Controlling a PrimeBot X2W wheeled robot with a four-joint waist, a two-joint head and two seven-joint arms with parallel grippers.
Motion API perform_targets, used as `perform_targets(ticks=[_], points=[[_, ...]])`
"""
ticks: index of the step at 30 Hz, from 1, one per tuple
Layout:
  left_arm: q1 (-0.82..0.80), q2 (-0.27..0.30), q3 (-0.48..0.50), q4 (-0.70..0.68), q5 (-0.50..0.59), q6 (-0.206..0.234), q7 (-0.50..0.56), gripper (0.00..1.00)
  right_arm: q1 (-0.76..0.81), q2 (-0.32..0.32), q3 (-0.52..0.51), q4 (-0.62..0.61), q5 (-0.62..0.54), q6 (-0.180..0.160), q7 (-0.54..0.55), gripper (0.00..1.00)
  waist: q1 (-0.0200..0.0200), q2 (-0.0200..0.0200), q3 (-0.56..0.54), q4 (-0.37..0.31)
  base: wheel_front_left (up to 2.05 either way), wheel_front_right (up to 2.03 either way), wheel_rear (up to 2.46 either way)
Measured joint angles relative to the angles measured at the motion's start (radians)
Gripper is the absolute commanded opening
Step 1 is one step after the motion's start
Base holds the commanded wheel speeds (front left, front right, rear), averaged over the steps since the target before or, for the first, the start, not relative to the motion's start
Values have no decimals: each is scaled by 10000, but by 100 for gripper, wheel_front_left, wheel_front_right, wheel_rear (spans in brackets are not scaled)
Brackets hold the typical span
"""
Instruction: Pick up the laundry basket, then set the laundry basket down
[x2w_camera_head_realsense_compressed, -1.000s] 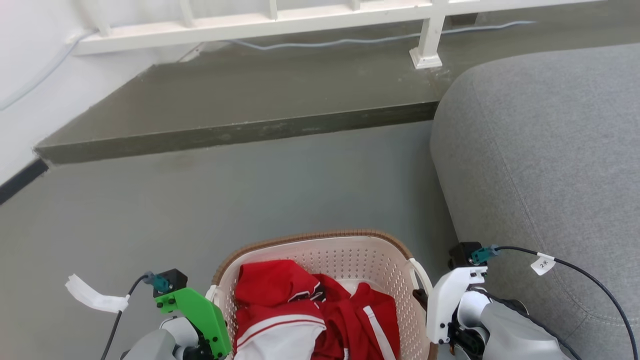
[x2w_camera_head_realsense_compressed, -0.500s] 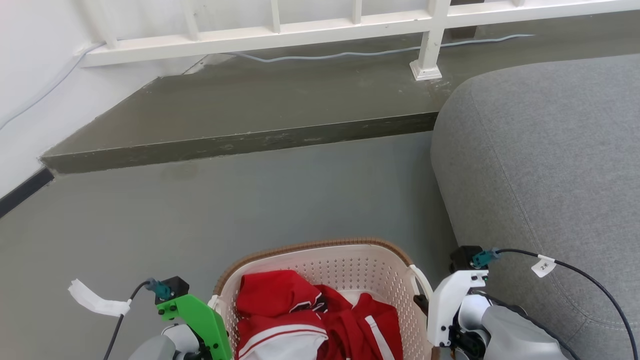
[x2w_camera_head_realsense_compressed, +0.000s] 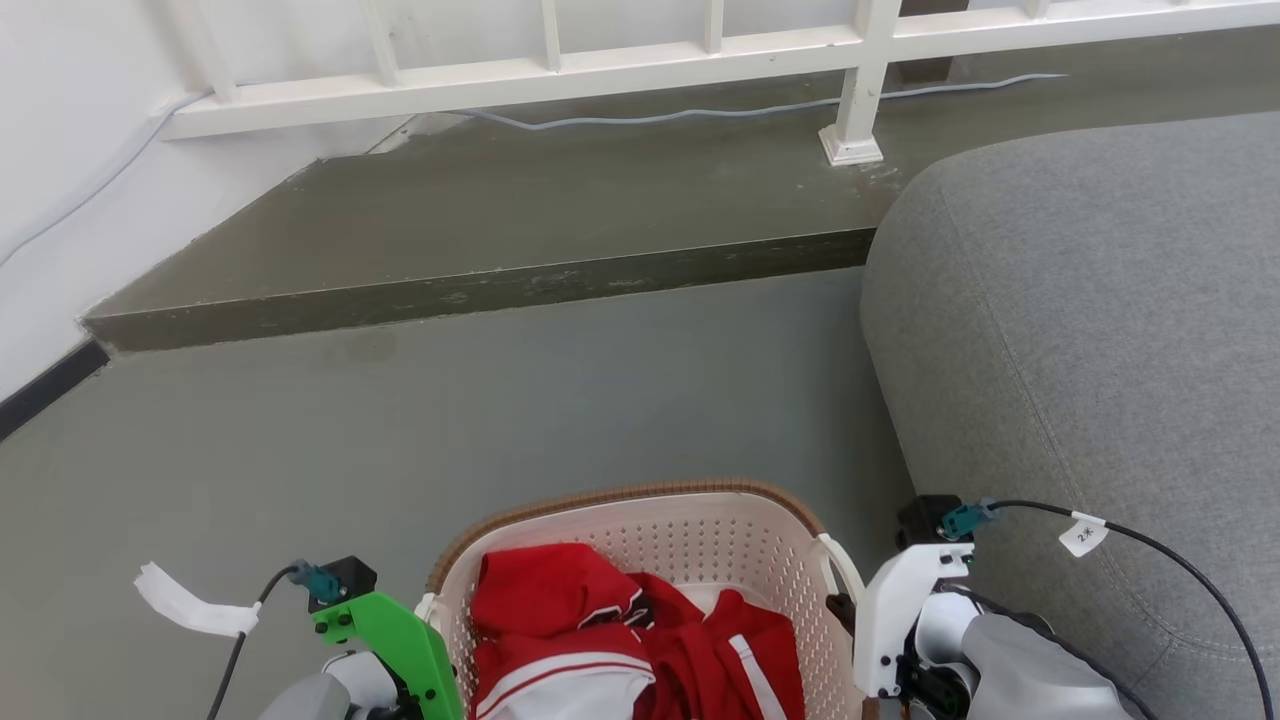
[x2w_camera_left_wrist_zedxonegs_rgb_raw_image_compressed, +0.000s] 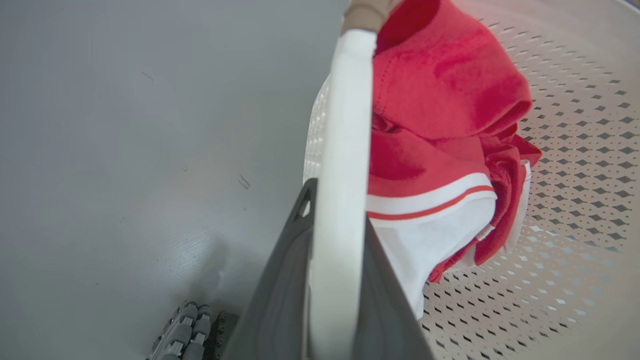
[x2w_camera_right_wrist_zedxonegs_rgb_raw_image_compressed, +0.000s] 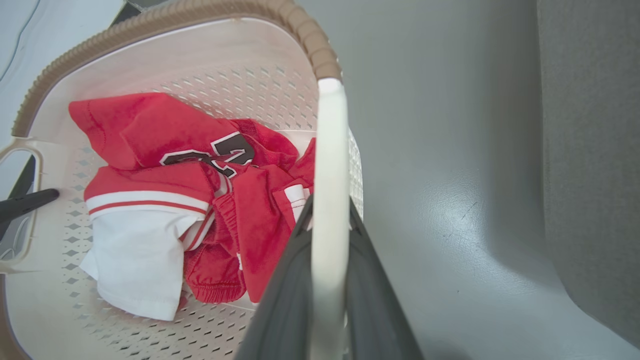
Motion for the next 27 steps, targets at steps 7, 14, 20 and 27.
perform_targets(ticks=[7, 14, 20, 27], points=[[4, 0, -4, 21, -2, 0, -2, 0, -1, -2, 58, 0, 142, 0, -2, 0, 0, 0, 1, -18, 0, 0, 0], [6, 0, -10, 52, -13, 0, -77, 0, -1, -4, 151, 0, 242, 0, -12, 0, 0, 0, 7, -31, 0, 0, 0], [6, 0, -12, 77, -13, 0, -127, 0, -1, -4, 203, 0, 247, 0, -15, 0, 0, 0, 29, -22, 0, 0, 0], [6, 0, -13, 92, -13, 0, -228, 0, -1, -4, 257, 0, 343, 0, -31, 0, 0, 0, 92, -9, 0, 0, 0]])
